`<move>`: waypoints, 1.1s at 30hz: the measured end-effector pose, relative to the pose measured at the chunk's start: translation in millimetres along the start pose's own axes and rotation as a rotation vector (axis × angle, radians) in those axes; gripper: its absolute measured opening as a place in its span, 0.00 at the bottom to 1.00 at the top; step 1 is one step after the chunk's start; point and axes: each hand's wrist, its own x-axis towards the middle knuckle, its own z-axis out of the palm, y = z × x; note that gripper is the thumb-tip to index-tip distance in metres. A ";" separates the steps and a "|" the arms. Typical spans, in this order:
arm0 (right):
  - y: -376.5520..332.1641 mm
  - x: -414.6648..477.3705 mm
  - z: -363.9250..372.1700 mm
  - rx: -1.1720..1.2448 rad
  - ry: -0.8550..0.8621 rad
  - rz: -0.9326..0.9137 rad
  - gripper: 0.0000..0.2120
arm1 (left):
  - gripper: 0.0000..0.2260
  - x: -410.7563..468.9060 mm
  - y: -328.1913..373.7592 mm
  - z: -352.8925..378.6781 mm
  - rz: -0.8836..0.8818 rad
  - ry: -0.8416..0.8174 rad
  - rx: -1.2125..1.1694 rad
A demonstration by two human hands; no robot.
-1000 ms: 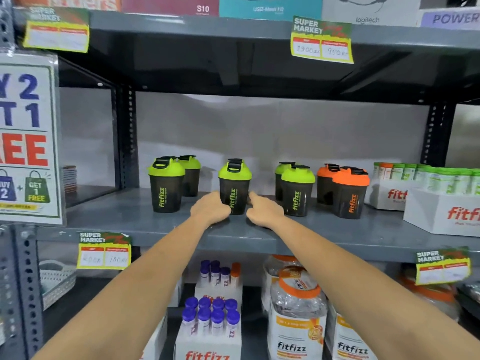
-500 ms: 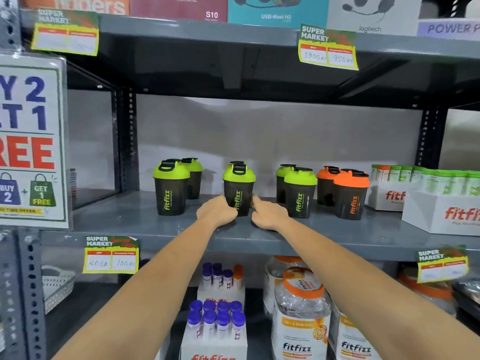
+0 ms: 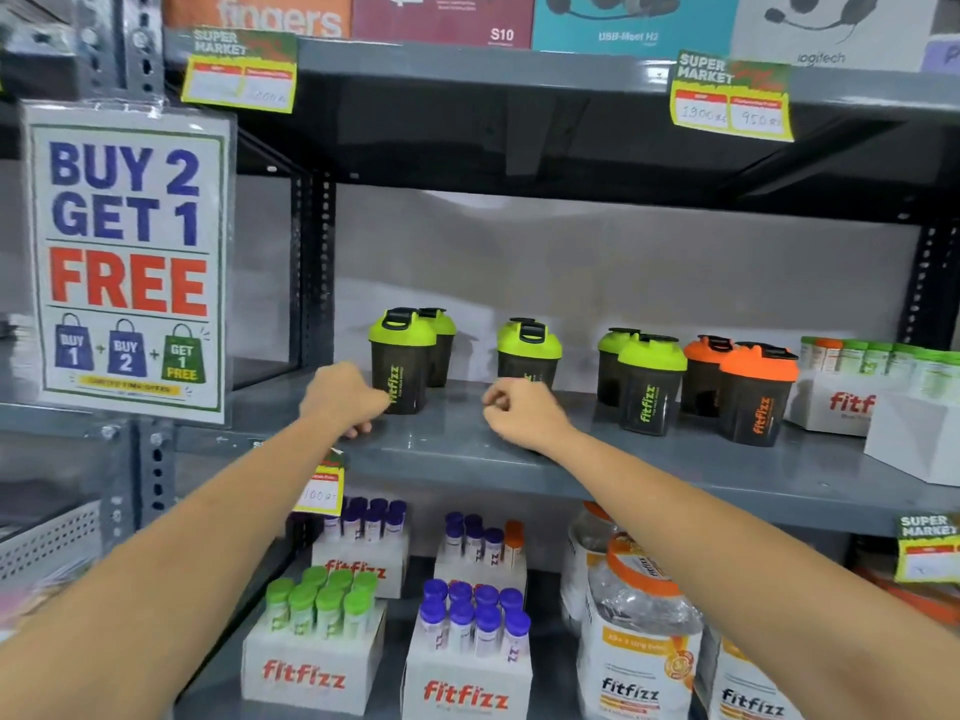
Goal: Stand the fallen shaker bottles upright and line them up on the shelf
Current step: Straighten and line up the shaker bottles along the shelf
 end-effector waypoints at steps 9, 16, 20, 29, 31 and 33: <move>-48.8 33.6 44.0 -0.222 -0.240 -0.068 0.29 | 0.15 30.0 -22.4 12.1 0.132 -0.061 -0.081; -46.9 40.2 48.3 -0.291 -0.218 -0.102 0.27 | 0.11 38.0 -21.4 18.2 0.150 -0.070 -0.132; -45.8 43.2 50.0 -0.296 -0.201 -0.100 0.24 | 0.11 39.8 -19.5 19.3 0.133 -0.061 -0.116; -43.7 50.4 54.2 -0.327 -0.171 -0.119 0.23 | 0.09 54.3 -23.5 24.9 0.137 -0.083 -0.125; -43.5 50.3 53.6 -0.330 -0.166 -0.110 0.23 | 0.10 54.6 -23.4 25.2 0.141 -0.084 -0.098; -43.4 49.1 54.4 -0.345 -0.158 -0.115 0.23 | 0.11 54.5 -24.1 25.6 0.140 -0.092 -0.080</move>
